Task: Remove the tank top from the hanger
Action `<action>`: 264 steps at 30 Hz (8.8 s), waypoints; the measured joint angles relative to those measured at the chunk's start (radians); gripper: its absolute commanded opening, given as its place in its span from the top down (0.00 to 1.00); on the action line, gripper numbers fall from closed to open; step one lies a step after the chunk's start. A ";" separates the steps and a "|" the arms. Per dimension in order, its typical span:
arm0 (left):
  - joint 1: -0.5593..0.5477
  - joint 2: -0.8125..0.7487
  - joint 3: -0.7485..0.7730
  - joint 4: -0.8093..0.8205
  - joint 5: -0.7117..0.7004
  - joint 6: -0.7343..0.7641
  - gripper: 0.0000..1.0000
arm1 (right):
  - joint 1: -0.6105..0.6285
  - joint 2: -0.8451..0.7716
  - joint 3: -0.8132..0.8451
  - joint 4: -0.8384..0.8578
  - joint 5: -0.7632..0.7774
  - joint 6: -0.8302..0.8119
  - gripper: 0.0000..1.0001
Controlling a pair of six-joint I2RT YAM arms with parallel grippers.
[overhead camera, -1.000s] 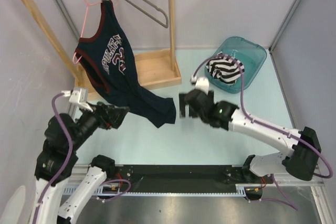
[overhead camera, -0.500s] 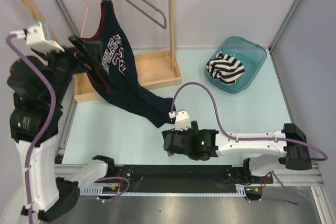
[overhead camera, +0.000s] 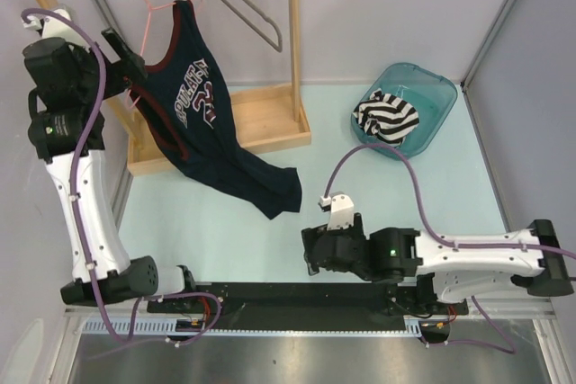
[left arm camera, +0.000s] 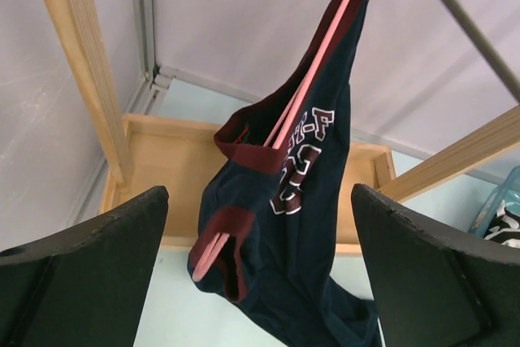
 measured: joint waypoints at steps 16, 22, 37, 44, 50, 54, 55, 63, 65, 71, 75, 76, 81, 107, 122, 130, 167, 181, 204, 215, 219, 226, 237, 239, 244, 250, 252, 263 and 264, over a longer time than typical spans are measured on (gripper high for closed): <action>0.012 0.034 -0.190 0.125 0.028 0.018 0.23 | -0.014 -0.252 -0.071 0.047 -0.035 -0.029 0.00; 0.011 0.031 -0.279 0.171 0.060 0.015 0.55 | -0.013 -0.263 -0.079 0.043 -0.045 -0.017 0.00; 0.009 -0.048 -0.308 0.235 0.212 -0.045 1.00 | -0.014 -0.270 -0.079 0.039 -0.045 -0.036 0.01; 0.009 -0.079 -0.225 0.232 0.275 -0.100 1.00 | -0.011 -0.273 -0.082 0.040 -0.044 -0.020 0.01; 0.009 -0.138 -0.219 0.267 0.300 -0.146 1.00 | -0.002 -0.303 -0.097 0.021 -0.043 0.022 0.01; 0.009 -0.208 -0.241 0.261 0.300 -0.153 1.00 | -0.002 -0.317 -0.097 0.016 -0.038 0.027 0.01; 0.009 -0.229 -0.245 0.255 0.300 -0.152 1.00 | -0.002 -0.317 -0.097 0.016 -0.037 0.024 0.01; 0.008 -0.306 -0.236 0.236 0.330 -0.149 1.00 | -0.040 -0.258 -0.076 0.024 -0.043 -0.042 0.00; 0.008 -0.275 -0.211 0.235 0.341 -0.149 1.00 | -0.047 -0.237 -0.057 0.027 -0.044 -0.057 0.00; 0.008 -0.236 -0.244 0.229 0.352 -0.147 1.00 | -0.047 -0.240 -0.043 0.038 -0.046 -0.056 0.01; 0.008 -0.335 -0.362 0.201 0.328 -0.121 1.00 | -0.046 -0.270 -0.043 0.037 -0.046 -0.042 0.01; 0.009 -0.389 -0.408 0.190 0.310 -0.117 1.00 | -0.046 -0.280 -0.043 0.037 -0.046 -0.039 0.01; 0.009 -0.668 -0.631 0.184 0.294 -0.138 1.00 | -0.046 -0.304 -0.043 0.033 -0.045 -0.032 0.01; -0.552 -0.805 -1.370 0.494 0.595 -0.370 1.00 | -0.138 -0.295 -0.019 0.040 -0.032 -0.108 0.04; -1.035 -0.700 -1.394 0.711 0.455 -0.415 1.00 | -0.167 -0.293 0.137 0.005 0.121 -0.237 0.13; -1.088 -0.691 -1.403 0.794 0.484 -0.421 1.00 | -0.200 -0.297 0.134 0.008 0.155 -0.239 0.23; -1.143 -0.712 -1.225 0.454 0.022 -0.297 0.65 | -0.248 -0.152 0.118 0.095 0.289 -0.345 1.00; -1.260 -0.640 -1.255 0.546 -0.026 -0.272 0.63 | -0.250 -0.144 0.111 0.095 0.255 -0.352 1.00; -1.280 -0.644 -1.310 0.626 0.035 -0.304 0.74 | -0.262 -0.154 0.087 0.096 0.228 -0.354 1.00; -1.281 -0.595 -1.312 0.634 0.054 -0.307 0.80 | -0.265 -0.180 0.081 0.096 0.220 -0.350 1.00; -1.286 -0.597 -1.312 0.634 0.053 -0.312 0.83 | -0.267 -0.180 0.072 0.097 0.216 -0.343 1.00; -1.287 -0.638 -1.313 0.634 0.045 -0.315 0.71 | -0.268 -0.180 0.066 0.097 0.208 -0.338 1.00; -1.287 -0.626 -1.313 0.635 0.046 -0.315 0.73 | -0.268 -0.179 0.059 0.096 0.195 -0.335 1.00; -1.287 -0.621 -1.313 0.635 0.046 -0.315 0.73 | -0.269 -0.180 0.059 0.096 0.195 -0.335 1.00; -1.287 -0.613 -1.313 0.635 0.046 -0.315 0.82 | -0.269 -0.179 0.059 0.096 0.194 -0.335 1.00; -1.287 -0.612 -1.313 0.635 0.046 -0.315 1.00 | -0.269 -0.179 0.059 0.096 0.191 -0.335 1.00; -1.287 -0.610 -1.313 0.634 0.043 -0.315 1.00 | -0.269 -0.179 0.059 0.096 0.191 -0.335 1.00; -1.288 -0.760 -1.313 0.565 -0.061 -0.325 1.00 | -0.321 -0.204 0.039 -0.004 0.241 -0.180 1.00; -1.288 -0.789 -1.313 0.558 -0.071 -0.327 1.00 | -0.335 -0.220 0.029 -0.019 0.245 -0.155 1.00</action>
